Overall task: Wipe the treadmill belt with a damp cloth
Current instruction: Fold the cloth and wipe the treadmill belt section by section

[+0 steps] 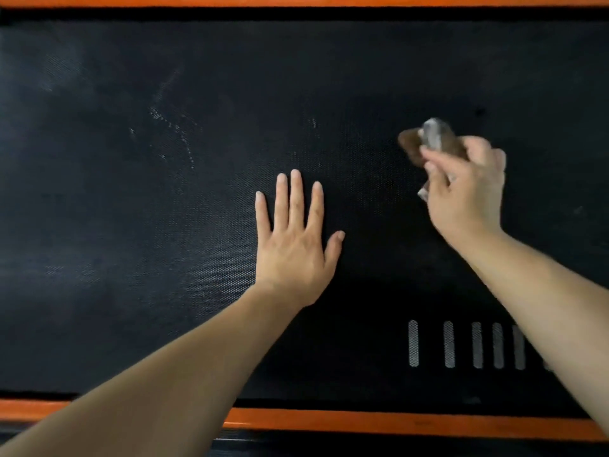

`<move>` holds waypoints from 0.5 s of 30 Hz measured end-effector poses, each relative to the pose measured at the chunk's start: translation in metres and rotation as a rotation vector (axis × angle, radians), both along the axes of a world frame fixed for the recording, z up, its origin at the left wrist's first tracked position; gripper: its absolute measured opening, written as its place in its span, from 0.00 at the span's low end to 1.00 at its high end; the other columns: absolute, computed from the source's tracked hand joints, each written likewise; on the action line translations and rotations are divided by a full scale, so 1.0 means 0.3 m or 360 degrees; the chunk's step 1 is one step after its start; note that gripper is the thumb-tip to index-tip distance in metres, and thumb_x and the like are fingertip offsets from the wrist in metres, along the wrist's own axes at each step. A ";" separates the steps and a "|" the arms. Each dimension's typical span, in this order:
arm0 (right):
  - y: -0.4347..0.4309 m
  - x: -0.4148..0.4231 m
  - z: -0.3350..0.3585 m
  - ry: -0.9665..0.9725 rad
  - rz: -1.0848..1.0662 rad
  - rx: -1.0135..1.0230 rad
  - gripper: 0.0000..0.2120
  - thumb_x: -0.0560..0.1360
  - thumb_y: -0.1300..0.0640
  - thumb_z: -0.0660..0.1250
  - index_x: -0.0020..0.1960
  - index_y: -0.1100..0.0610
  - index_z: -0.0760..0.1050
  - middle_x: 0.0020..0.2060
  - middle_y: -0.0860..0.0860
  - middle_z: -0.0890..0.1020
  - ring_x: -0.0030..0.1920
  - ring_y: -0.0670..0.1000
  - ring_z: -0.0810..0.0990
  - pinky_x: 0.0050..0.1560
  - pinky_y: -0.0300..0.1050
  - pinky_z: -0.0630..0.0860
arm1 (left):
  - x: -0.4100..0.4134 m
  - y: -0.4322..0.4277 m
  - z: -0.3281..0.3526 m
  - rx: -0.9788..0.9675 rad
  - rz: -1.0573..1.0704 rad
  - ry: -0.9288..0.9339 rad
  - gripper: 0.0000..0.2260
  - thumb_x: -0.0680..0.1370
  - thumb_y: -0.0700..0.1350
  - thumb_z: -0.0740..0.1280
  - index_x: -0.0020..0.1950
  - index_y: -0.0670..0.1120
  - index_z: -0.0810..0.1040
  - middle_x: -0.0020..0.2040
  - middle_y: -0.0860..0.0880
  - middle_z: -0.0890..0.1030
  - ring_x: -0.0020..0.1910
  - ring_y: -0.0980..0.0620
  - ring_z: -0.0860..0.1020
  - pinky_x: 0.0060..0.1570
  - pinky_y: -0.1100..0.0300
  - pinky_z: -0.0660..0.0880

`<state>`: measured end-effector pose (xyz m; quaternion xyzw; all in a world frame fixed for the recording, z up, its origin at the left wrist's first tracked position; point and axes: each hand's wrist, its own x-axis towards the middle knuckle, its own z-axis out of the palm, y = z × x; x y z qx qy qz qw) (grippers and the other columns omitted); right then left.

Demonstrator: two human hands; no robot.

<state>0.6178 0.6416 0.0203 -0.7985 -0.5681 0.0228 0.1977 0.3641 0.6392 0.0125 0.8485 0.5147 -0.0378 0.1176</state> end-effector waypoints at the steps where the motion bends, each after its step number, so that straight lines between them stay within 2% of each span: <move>1: -0.008 -0.023 0.004 0.0015 -0.0113 -0.0002 0.14 0.77 0.59 0.66 0.61 0.50 0.81 0.59 0.56 0.76 0.52 0.64 0.72 0.54 0.60 0.73 | -0.004 -0.013 0.000 -0.0011 -0.0003 -0.0001 0.34 0.84 0.62 0.45 0.84 0.43 0.48 0.84 0.38 0.44 0.83 0.39 0.41 0.79 0.35 0.43; 3: -0.085 -0.120 0.000 -0.0010 -0.0041 0.0015 0.15 0.76 0.60 0.65 0.59 0.50 0.82 0.57 0.57 0.77 0.50 0.64 0.73 0.50 0.56 0.73 | -0.011 -0.029 0.000 -0.0023 -0.0015 0.0004 0.34 0.83 0.62 0.45 0.84 0.43 0.48 0.84 0.38 0.44 0.83 0.39 0.41 0.79 0.35 0.43; 6: -0.260 -0.253 0.008 0.0042 0.0432 -0.0074 0.14 0.78 0.56 0.63 0.60 0.48 0.82 0.58 0.55 0.77 0.51 0.60 0.73 0.49 0.54 0.72 | -0.047 -0.062 0.001 -0.0010 -0.0099 0.0068 0.35 0.83 0.63 0.45 0.84 0.43 0.48 0.84 0.38 0.44 0.83 0.39 0.41 0.79 0.35 0.44; 9: -0.266 -0.207 0.017 -0.0020 0.0626 -0.0113 0.14 0.77 0.56 0.64 0.58 0.47 0.83 0.57 0.54 0.78 0.51 0.59 0.73 0.49 0.56 0.73 | -0.096 -0.106 0.007 -0.0016 -0.0186 0.0061 0.34 0.83 0.62 0.45 0.84 0.44 0.48 0.84 0.39 0.45 0.83 0.39 0.41 0.79 0.34 0.45; 11: -0.209 -0.124 0.005 -0.0093 0.0439 -0.0059 0.14 0.76 0.55 0.63 0.56 0.47 0.84 0.56 0.55 0.78 0.49 0.62 0.73 0.48 0.58 0.75 | -0.104 -0.114 0.010 -0.0029 -0.0189 0.0033 0.34 0.83 0.62 0.46 0.84 0.45 0.49 0.84 0.40 0.46 0.83 0.39 0.41 0.79 0.34 0.45; 14: -0.128 -0.034 0.014 -0.0010 -0.0312 -0.0046 0.14 0.77 0.56 0.64 0.59 0.48 0.82 0.58 0.55 0.76 0.51 0.63 0.72 0.52 0.61 0.75 | -0.103 -0.111 0.008 -0.0023 -0.0186 0.0037 0.34 0.84 0.63 0.46 0.84 0.45 0.49 0.84 0.40 0.46 0.83 0.39 0.41 0.79 0.33 0.45; 15: -0.131 -0.051 0.018 -0.0021 -0.0389 -0.0045 0.14 0.77 0.57 0.64 0.60 0.49 0.82 0.58 0.56 0.76 0.51 0.63 0.72 0.52 0.60 0.74 | -0.103 -0.111 0.007 -0.0019 -0.0188 0.0034 0.34 0.84 0.63 0.46 0.84 0.45 0.50 0.84 0.40 0.47 0.83 0.39 0.42 0.79 0.33 0.46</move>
